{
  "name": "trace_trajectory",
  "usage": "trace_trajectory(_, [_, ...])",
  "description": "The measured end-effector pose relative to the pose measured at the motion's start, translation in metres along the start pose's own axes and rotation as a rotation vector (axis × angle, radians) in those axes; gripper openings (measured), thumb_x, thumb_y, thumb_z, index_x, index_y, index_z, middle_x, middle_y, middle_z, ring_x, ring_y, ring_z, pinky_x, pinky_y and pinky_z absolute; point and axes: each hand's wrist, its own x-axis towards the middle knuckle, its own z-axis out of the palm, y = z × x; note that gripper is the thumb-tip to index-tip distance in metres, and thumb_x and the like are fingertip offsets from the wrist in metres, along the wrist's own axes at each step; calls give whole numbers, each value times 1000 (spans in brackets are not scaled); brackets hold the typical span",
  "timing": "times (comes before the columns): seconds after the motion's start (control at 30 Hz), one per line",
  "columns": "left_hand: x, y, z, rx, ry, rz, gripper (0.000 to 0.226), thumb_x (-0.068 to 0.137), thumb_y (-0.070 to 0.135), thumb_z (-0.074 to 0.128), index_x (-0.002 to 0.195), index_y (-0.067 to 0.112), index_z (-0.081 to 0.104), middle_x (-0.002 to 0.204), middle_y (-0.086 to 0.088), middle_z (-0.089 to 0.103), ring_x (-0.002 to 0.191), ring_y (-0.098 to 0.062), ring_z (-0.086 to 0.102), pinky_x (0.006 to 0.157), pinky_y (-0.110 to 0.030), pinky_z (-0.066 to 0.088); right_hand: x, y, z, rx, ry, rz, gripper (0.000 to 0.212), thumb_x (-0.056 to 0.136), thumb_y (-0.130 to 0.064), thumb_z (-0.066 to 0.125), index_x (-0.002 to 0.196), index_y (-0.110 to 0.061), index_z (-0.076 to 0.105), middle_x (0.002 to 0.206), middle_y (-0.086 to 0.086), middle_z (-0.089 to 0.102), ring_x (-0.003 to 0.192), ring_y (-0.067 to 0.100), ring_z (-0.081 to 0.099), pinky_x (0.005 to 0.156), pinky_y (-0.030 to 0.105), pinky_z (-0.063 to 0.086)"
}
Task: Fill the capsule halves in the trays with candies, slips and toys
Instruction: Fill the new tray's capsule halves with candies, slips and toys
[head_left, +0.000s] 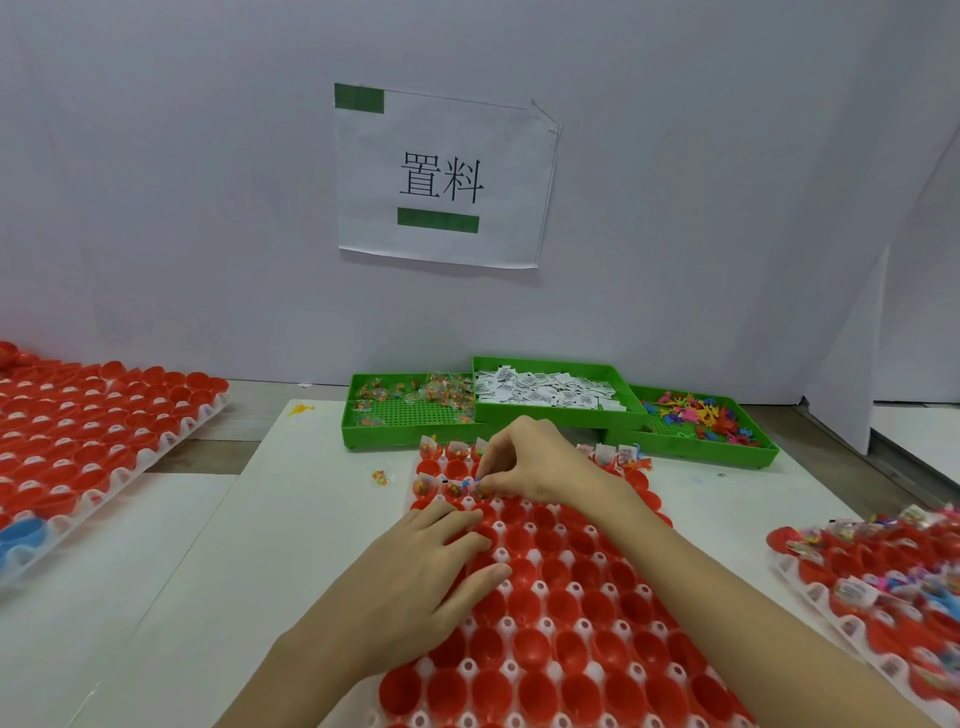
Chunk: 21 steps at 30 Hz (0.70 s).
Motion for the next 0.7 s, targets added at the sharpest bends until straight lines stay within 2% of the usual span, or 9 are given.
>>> trace_trajectory(0.2, [1,-1,-1,6,-3,1,76,100,71,7,138,31,59,153,17,46,137,-1,33,118,-18,17,2,-3,15,-6,88,36,9,83,-5,81,81,-13,81,84,1,76,78,7,70,70,20,58])
trace_trajectory(0.3, [1,-1,-1,30,-14,7,79,98,72,3,144,32,54,158,16,41,141,-2,30,118,-17,12,-1,-1,11,10,60,26,7,82,-9,83,83,-16,82,84,-1,77,79,5,70,73,20,59])
trace_trajectory(0.37, [0,-1,-2,23,-20,-7,82,96,74,1,151,33,47,161,16,37,145,-3,26,116,-14,3,-6,2,6,21,30,4,5,84,-15,83,88,-19,82,87,-4,77,82,3,70,77,20,59])
trace_trajectory(0.43, [0,-1,-2,20,-29,-12,83,95,75,0,155,33,39,163,17,34,147,-3,23,116,-13,1,-13,7,0,47,43,1,7,88,-21,80,94,-22,82,91,-6,77,86,3,71,82,21,59])
trace_trajectory(0.57, [1,-2,-3,14,-46,-20,84,93,76,-1,158,34,32,164,20,29,147,0,20,117,-14,4,-30,21,-18,239,148,40,9,93,-26,73,98,-26,80,88,-8,78,84,4,72,80,22,58])
trace_trajectory(0.7, [1,-4,-3,20,-31,-11,91,88,79,-10,159,36,30,163,22,28,148,2,19,116,-12,0,-53,42,-38,545,199,49,13,97,-17,68,96,-18,81,85,1,79,73,7,70,63,15,52])
